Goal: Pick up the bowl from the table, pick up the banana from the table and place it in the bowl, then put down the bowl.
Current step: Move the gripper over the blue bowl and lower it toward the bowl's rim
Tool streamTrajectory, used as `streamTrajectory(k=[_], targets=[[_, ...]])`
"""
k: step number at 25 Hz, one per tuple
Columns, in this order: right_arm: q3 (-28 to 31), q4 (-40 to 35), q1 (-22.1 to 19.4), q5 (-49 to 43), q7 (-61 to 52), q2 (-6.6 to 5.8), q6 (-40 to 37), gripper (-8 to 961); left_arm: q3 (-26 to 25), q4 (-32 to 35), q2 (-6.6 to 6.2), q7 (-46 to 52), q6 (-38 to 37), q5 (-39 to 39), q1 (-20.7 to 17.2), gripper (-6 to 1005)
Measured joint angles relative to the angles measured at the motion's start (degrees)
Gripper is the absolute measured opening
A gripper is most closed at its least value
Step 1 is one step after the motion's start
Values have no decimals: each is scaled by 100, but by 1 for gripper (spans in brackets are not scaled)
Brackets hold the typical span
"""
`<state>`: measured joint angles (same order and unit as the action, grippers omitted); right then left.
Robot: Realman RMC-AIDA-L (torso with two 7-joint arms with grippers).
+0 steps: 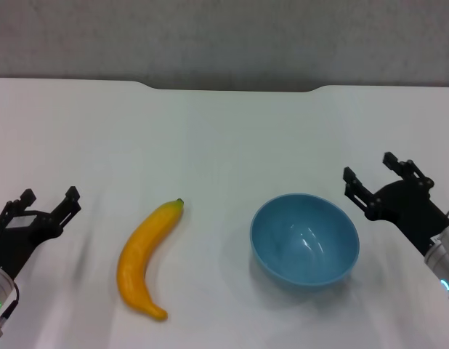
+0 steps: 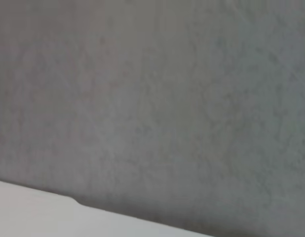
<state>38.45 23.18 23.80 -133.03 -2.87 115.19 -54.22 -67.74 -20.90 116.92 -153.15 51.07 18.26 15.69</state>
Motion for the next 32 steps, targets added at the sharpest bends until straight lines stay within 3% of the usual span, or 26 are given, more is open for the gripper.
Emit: streamTrajectory(k=[4,6,8,9,12,13,14,15,16,17,19,20,23,25,27,28,32], targets=[[37,234,-15,-4,33,-53,71,788,-30,-693,-99,167,-101,-237,-343,893],[62,336,-17,-2,36,-85,106,788,-174,-1544,-181,263,-504,-663,-665,893],[71,548,-17,-5,37,-169,235,788,-266,-1875,-195,286,-758,-860,-775,894],[79,723,-16,-4,38,-247,369,788,-358,-2192,-202,339,-1004,-1043,-867,894],[209,1592,-43,-5,73,-630,1208,789,-568,-3224,-242,837,-2041,-1784,-1210,894],[333,1984,-90,-2,146,-780,1624,789,-612,-3700,-264,1158,-2473,-2101,-1343,894],[757,2855,-266,-3,446,-1007,2581,789,-655,-4480,-282,1654,-3218,-2663,-1548,894],[757,2855,-266,-3,446,-1007,2581,789,-655,-4480,-282,1654,-3218,-2663,-1548,894],[1031,3225,-375,-2,652,-1062,3122,789,-661,-4760,-284,1833,-3567,-2895,-1609,894],[1339,3579,-481,-5,889,-1066,3709,789,-645,-5374,-285,2104,-4316,-3309,-1708,894],[2049,4189,-677,-5,1430,-929,4891,789,-589,-5796,-286,2160,-4979,-3487,-1758,894],[2429,4435,-755,-7,1761,-796,5435,789,-589,-5796,-286,2160,-4979,-3487,-1758,893],[3604,5018,-858,-144,2598,-209,7298,787,-452,-6262,-312,2004,-6104,-3454,-1731,893],[4075,5298,-811,-331,2733,-19,8219,785,-400,-6467,-316,1727,-6736,-3283,-1614,893],[4247,5442,-621,-446,2515,-45,8823,785,-472,-6693,-267,766,-7654,-2539,-1378,894],[4319,5450,-501,-454,2395,-61,9121,785,-472,-6693,-267,766,-7654,-2539,-1378,894],[4751,5455,-135,-460,2286,-58,10020,784,-938,-6705,-103,-704,-8178,-1289,-1202,894]])
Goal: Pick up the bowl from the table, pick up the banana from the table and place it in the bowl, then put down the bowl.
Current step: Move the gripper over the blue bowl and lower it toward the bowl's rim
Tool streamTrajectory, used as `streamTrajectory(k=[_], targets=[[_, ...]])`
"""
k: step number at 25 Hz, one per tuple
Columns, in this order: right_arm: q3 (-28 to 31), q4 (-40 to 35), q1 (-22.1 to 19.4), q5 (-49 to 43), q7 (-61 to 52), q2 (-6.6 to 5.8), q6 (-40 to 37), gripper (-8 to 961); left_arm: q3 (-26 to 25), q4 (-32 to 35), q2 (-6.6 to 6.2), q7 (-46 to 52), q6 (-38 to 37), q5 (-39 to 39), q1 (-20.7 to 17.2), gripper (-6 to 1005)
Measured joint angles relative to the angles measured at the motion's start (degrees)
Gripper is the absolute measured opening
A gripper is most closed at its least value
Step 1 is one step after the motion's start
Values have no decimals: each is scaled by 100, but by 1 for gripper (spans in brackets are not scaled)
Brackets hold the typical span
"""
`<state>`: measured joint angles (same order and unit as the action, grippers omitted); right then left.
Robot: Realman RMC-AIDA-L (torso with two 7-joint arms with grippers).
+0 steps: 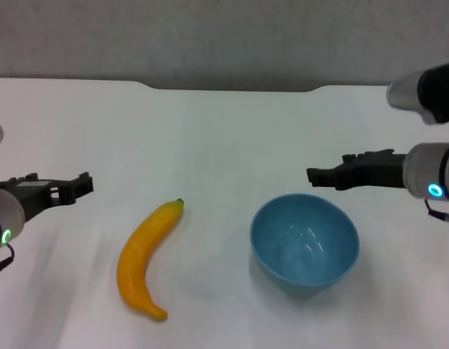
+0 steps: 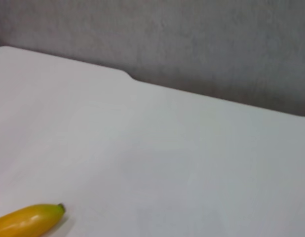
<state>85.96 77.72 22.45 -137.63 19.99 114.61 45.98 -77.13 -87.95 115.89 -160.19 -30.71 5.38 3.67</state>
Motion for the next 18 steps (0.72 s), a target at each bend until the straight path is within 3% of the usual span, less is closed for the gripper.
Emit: streamTrajectory(k=[8,18], targets=[[735,-554,557,-330,-355,-7,1137,784,-183,168,39,-250,-106,136,17,893],[811,-1521,848,-350,-317,18,1133,784,-248,817,56,-219,83,168,223,893]])
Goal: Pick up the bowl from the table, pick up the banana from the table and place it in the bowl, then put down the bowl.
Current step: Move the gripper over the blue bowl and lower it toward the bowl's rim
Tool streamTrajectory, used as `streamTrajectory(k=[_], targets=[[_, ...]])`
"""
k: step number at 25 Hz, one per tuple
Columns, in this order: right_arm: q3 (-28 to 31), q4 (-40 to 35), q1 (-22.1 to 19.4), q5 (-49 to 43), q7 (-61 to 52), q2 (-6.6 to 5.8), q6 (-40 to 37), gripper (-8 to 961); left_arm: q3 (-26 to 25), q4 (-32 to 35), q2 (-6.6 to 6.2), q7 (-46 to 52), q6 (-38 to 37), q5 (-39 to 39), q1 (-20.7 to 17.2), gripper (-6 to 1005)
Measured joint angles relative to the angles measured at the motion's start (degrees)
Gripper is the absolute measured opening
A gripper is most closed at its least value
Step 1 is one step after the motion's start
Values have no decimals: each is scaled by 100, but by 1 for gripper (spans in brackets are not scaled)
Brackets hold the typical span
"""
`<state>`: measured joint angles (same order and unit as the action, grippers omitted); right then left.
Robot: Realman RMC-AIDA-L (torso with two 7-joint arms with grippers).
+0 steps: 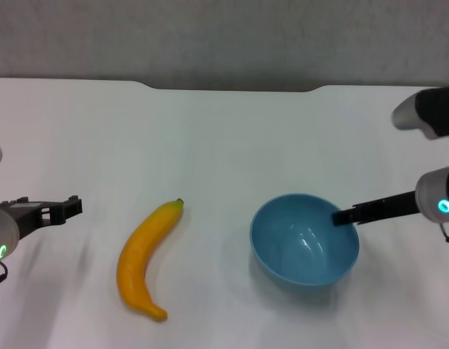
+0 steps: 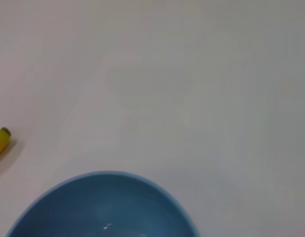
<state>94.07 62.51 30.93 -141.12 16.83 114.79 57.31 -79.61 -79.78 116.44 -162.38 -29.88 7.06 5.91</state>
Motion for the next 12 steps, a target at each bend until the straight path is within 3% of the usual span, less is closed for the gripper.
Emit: streamTrajectory(k=[12], targets=[[-205,-555,241,163,-21,5,-3,785,30,224,29,58,303,11,2,894]])
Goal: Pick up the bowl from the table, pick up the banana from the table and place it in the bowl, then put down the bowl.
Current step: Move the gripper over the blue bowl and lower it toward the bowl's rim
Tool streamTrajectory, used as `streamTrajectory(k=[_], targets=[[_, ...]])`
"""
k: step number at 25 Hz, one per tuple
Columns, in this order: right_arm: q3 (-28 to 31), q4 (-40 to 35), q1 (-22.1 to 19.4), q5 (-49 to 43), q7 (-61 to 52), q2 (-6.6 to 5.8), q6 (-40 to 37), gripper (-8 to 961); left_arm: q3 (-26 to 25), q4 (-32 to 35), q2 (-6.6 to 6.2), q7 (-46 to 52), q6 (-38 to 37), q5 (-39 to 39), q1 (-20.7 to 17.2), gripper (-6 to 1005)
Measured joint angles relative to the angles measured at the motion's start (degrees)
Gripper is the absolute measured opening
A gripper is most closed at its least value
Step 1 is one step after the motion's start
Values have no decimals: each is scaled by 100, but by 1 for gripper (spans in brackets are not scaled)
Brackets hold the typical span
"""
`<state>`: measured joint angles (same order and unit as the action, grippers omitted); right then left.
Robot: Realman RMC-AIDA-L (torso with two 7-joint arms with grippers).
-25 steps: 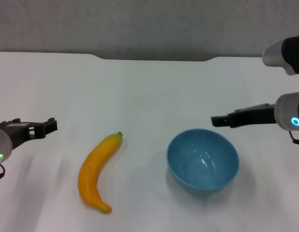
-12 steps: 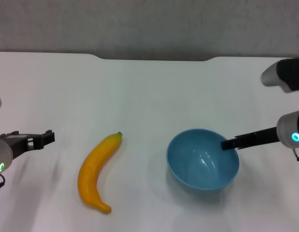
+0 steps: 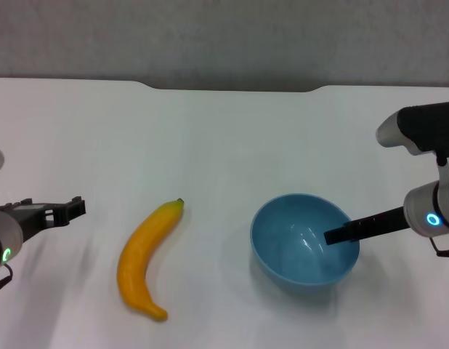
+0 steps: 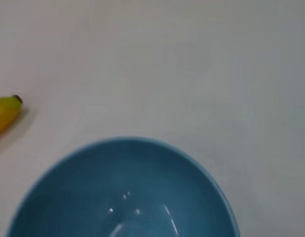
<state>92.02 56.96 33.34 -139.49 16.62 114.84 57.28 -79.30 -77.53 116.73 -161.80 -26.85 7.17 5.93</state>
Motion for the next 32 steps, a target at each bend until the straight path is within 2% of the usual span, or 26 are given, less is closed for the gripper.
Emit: streamTrajectory(k=[8,17,28,32], targets=[[5,-364,208,-7,20,-5,-69,784,38,63,8,11,118,4,3,893],[-38,-514,225,5,31,0,-215,785,47,70,7,10,161,5,22,892],[-75,-770,335,43,34,13,-409,622,45,123,7,14,229,4,33,891],[-230,-775,339,50,34,20,-559,433,46,132,7,18,229,4,33,891]])
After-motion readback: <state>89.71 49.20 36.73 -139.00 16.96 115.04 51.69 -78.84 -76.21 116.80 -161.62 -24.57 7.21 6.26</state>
